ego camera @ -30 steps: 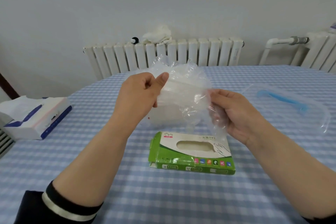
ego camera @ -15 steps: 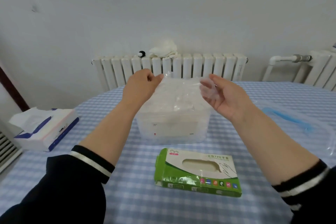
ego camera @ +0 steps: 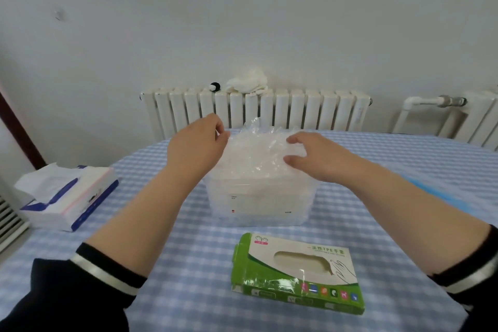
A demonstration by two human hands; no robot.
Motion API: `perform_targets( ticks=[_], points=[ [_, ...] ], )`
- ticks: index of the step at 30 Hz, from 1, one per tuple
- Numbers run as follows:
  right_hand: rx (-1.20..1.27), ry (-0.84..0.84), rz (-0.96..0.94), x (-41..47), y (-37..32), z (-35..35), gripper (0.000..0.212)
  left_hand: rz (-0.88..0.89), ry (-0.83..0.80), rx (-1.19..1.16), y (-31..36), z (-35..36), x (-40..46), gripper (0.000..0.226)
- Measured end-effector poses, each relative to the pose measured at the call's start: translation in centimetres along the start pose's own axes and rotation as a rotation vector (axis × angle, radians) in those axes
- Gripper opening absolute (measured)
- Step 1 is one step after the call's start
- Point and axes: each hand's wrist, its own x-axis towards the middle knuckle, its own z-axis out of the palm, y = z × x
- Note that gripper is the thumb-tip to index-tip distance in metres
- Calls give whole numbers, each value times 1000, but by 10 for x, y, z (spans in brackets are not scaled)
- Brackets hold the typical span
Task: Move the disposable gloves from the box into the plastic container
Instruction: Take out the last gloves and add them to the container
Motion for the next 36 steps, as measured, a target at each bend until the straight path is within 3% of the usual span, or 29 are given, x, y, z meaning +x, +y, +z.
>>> perform_targets(
  ticks=[3, 5, 8, 11, 14, 17, 23, 26, 30, 36],
  points=[
    [-84, -98, 4, 2, -5, 3, 52, 85, -96, -121, 13, -7, -7, 31],
    [-153, -128, -1, 3, -10, 1, 49, 175, -204, -37, 21, -7, -10, 33],
    [-276, -40, -19, 3, -11, -9, 49, 248, -464, 181, 29, -2, -15, 40],
    [-352, 88, -58, 1, -9, -23, 70, 241, -650, 292, 32, 0, -10, 54],
    [-294, -106, -109, 12, -21, -28, 89, 268, -735, 333, 34, -1, 9, 60],
    [-421, -335, -96, 36, -29, -17, 96, 258, -876, 326, 35, 6, 25, 68],
    [-601, -589, 2, 66, -23, 19, 90, 184, -1038, 344, 23, 48, 32, 75],
    [-562, -680, 44, 72, -19, 30, 83, 170, -1076, 386, 20, 60, 34, 72],
    [-410, -686, 85, 74, -14, 42, 57, 143, -1113, 422, 19, 70, 33, 56],
    [-288, -691, 136, 76, -10, 50, 53, 159, -1197, 328, 13, 73, 35, 61]
  ],
)
